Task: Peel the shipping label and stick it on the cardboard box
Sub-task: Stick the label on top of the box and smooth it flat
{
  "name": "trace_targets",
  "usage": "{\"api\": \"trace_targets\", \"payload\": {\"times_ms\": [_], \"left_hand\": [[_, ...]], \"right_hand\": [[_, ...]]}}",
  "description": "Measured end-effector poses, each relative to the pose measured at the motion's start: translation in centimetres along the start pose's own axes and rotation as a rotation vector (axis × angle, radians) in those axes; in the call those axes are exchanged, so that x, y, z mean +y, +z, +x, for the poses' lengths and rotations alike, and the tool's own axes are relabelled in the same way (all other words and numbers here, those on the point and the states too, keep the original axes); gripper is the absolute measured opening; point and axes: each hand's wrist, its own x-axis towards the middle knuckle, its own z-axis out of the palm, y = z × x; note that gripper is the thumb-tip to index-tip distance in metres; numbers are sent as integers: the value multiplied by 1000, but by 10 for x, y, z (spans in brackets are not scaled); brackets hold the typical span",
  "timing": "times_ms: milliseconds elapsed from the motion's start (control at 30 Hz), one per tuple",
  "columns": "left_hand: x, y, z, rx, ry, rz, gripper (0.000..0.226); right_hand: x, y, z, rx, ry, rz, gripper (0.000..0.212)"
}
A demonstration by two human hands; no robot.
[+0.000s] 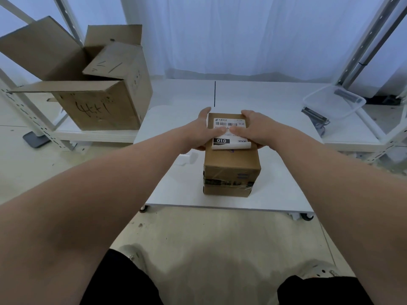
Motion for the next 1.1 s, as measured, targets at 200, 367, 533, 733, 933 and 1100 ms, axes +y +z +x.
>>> {"api": "trace_targets", "payload": {"times_ms": [200,367,533,733,933,1100], "left_hand": [[-6,-4,-9,11,111,332,61],[-4,-6,-11,107,64,598,59],[2,-6,-17,119,87,828,50],[8,-14,-29,-16,329,778,53],[1,-19,-32,-21,304,865,73],[9,-11,-41,38,242,755,55]], "right_hand": [[2,5,-1,141,-38,-281,67],[15,-5,-12,132,-236,-325,49],[20,-11,-24,33,-375,-346,36],[11,-23,-45,-46,-173,-109,35],[6,-18,-53,-120,-37,56,47],[2,-21,-55,-115,-3,3,41]]}}
